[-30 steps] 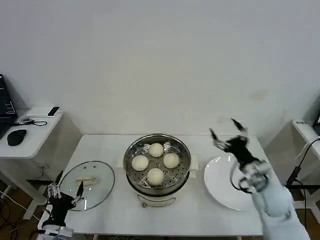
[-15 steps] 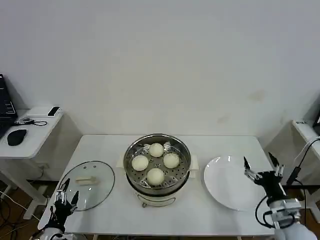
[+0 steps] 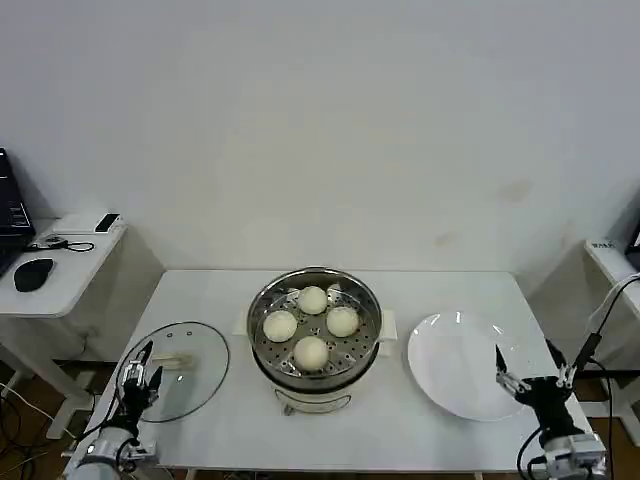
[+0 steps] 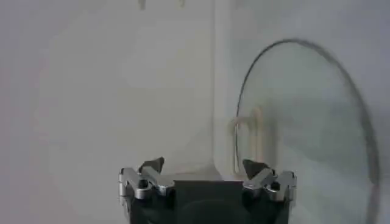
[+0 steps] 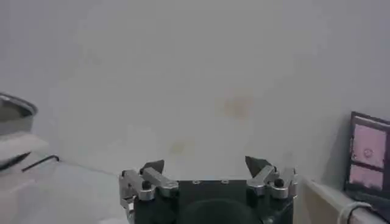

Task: Take steamed baozi put them in steamer then cover it.

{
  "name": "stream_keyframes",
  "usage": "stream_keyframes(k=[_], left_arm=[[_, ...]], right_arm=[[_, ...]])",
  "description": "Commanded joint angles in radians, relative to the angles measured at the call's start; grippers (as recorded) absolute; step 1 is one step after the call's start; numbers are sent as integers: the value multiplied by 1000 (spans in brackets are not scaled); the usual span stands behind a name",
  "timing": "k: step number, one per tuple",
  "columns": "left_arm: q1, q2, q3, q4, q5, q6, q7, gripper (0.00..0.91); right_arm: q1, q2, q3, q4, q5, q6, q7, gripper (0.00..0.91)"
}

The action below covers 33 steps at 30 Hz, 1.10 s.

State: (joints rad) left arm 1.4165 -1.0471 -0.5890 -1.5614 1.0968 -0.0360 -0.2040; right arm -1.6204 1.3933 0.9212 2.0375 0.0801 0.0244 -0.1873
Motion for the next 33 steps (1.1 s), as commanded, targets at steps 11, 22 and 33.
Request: stream_keyframes(k=[11, 22, 33], left_arm=[[-179, 7, 115, 165, 23, 0, 6, 907], [-233, 9, 114, 201, 23, 5, 5, 867], [-224, 12, 105, 192, 23, -7, 8, 0]], right_arm=[[-64, 32, 0, 34, 5, -10, -5, 907], [-70, 36, 0, 35, -8, 0, -7, 907], [-75, 35, -4, 41, -6, -8, -8, 907]])
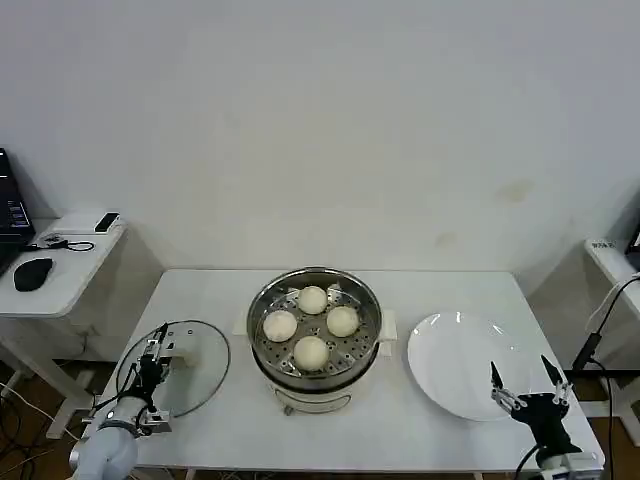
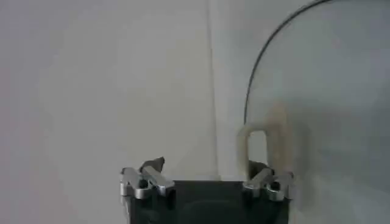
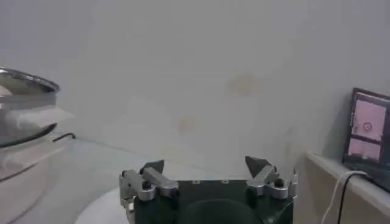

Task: Take steamed baozi put them in steamer then cover it.

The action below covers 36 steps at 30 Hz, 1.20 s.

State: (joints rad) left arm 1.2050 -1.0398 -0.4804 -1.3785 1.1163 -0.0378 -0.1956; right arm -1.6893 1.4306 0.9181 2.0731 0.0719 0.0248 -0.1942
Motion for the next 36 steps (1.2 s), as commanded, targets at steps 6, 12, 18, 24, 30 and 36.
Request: stream_keyframes(k=[6, 12, 18, 24, 30, 36], left_arm=[[22, 5, -36, -30, 18, -28, 3, 0], [77, 3, -68, -112, -30, -18, -28, 0], [175, -4, -112, -265, -43, 72, -60, 0], [257, 9, -145, -464, -72, 211, -17, 0], [267, 60, -178, -580, -71, 293, 90, 0], [249, 134, -164, -664, -123, 361, 182, 0]], right_arm=[[-2, -6, -4, 12, 0, -12, -3, 907], [-6, -8, -11, 27, 0, -22, -5, 907], [-6, -13, -14, 29, -9, -23, -9, 907], [-7, -25, -12, 24, -11, -30, -17, 907], [-6, -38, -7, 6, -13, -27, -26, 907], [-1, -39, -3, -11, -29, -19, -34, 907]])
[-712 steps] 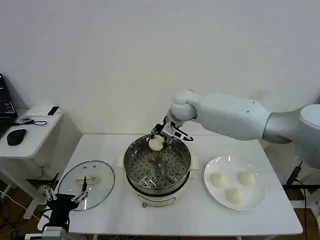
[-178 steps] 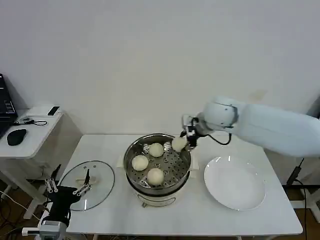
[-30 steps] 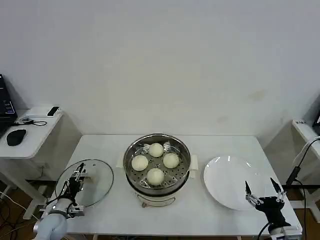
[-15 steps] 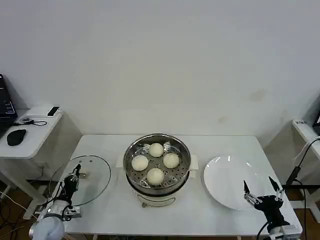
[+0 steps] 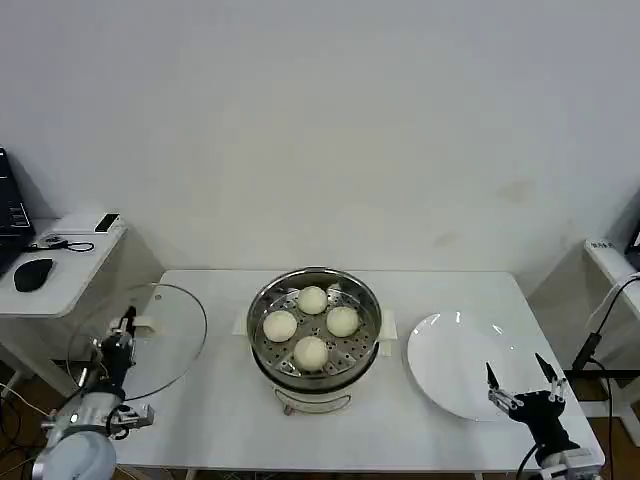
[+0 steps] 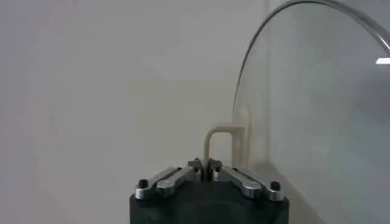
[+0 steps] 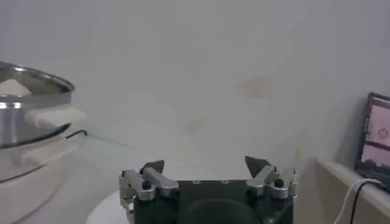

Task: Take steamed baozi put them in steamer then cover it.

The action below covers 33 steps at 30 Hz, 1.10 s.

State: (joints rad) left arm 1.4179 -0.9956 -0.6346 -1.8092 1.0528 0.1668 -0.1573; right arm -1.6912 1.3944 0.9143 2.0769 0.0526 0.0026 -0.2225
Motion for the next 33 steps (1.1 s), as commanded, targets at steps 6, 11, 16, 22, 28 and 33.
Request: stream_keyframes(k=[6, 11, 16, 22, 28, 33], left_arm=[[-26, 111, 87, -302, -29, 187, 166, 0], [-154, 96, 258, -286, 21, 203, 173, 0], [-266, 38, 436, -289, 80, 229, 207, 0], [-390, -18, 560, -257, 118, 282, 285, 0], [-448, -102, 662, -225, 251, 291, 361, 0], [-446, -190, 710, -203, 328, 328, 453, 0]], right_arm=[[4, 7, 1, -24, -59, 10, -8, 907], [0, 20, -5, -30, -95, 34, -9, 907], [-9, 28, 13, -17, -125, 51, -9, 907], [-8, 40, 3, -6, -138, 51, -9, 907], [-4, 61, -15, -5, -171, 58, -3, 907], [-4, 67, -16, -7, -191, 61, -1, 907]])
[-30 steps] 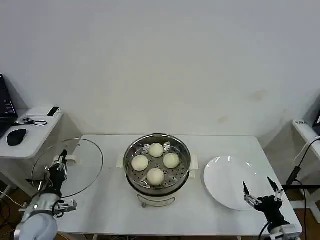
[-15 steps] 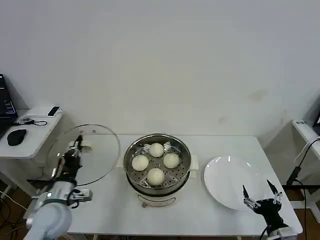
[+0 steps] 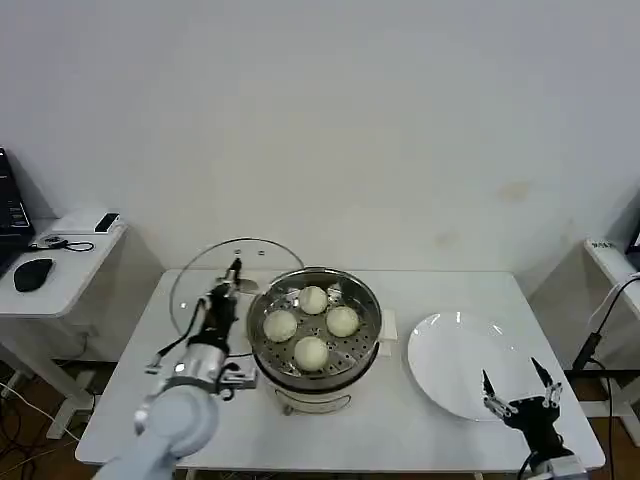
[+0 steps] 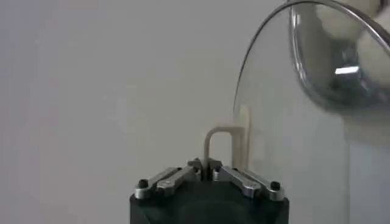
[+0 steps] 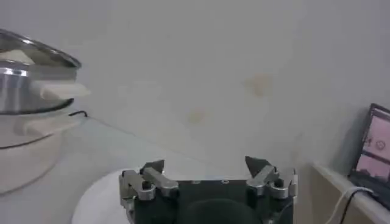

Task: Take steamed baozi put them in steamer then cover it.

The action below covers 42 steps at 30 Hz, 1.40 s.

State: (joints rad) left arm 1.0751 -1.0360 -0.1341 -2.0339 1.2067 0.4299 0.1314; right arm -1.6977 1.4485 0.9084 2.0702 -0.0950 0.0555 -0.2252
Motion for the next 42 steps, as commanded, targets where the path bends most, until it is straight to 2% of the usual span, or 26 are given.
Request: stream_keyframes(k=[1, 9, 17, 28, 42], left_arm=[[-98, -159, 210, 24, 185, 67, 173, 0], [-119, -292, 191, 88, 241, 116, 242, 0], [-92, -374, 203, 97, 278, 127, 238, 0], [-78, -400, 222, 122, 289, 121, 222, 0], [-65, -390, 204, 143, 320, 101, 209, 0]], right_arm=[[4, 14, -12, -1, -45, 8, 2, 907], [8, 22, -30, -14, -59, 10, 3, 907], [13, 25, -46, -23, -67, 8, 4, 907], [14, 26, -64, -26, -78, 4, 6, 907], [18, 20, -77, -38, -80, 6, 6, 907]])
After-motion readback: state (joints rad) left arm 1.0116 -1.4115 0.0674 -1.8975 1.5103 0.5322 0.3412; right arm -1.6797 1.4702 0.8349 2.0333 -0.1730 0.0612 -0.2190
